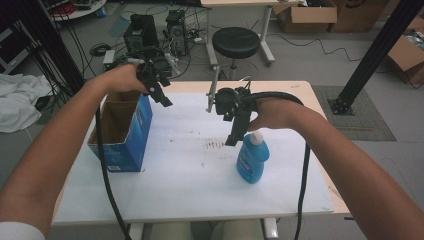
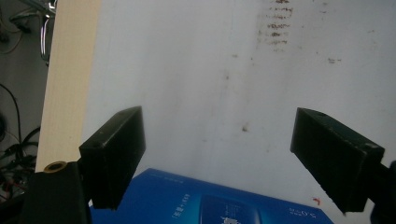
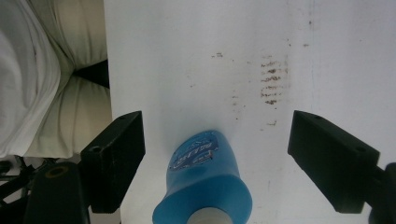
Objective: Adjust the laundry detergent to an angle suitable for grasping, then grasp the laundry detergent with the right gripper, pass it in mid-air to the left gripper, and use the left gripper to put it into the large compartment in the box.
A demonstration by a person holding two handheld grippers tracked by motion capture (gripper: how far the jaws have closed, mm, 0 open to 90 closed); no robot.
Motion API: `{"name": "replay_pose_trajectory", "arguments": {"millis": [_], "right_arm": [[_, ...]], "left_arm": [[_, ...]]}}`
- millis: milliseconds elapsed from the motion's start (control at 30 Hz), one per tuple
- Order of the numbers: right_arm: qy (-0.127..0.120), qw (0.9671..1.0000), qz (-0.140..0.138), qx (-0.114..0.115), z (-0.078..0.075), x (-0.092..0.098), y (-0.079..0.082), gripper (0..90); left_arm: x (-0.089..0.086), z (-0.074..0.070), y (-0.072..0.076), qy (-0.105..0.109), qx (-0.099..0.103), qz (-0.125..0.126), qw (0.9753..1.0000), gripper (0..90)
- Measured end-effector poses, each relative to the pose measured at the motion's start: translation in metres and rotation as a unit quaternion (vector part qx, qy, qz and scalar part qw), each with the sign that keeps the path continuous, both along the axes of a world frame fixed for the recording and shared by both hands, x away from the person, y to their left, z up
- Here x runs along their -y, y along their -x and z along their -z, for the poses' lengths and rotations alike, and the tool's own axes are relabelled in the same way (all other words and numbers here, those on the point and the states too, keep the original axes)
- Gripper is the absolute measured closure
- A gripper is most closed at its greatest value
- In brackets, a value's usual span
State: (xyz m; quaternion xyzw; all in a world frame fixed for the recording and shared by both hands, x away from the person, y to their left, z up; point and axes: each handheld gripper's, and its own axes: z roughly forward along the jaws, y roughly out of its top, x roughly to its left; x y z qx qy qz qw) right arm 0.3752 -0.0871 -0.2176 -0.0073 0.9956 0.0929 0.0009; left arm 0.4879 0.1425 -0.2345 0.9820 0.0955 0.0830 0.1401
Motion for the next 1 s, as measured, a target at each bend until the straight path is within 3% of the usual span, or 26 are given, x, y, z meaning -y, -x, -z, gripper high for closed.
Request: {"name": "replay_pose_trajectory", "arguments": {"millis": [100, 367, 1000], "right_arm": [[0.0, 1.0, 0.0, 0.001, -0.001, -0.001, 0.0, 18.6], [0.0, 1.0, -0.005, 0.005, -0.004, -0.002, 0.007, 18.6], [0.0, 0.9999, -0.011, 0.013, -0.008, -0.006, 0.01, 18.8]], "left_arm": [[0.001, -0.001, 0.004, -0.008, 0.004, 0.001, 1.0, 18.8], [0.002, -0.001, 0.014, -0.004, 0.008, 0.0, 1.0, 18.8], [-0.004, -0.002, 0.019, -0.005, 0.011, -0.01, 0.9999, 18.8]]}}
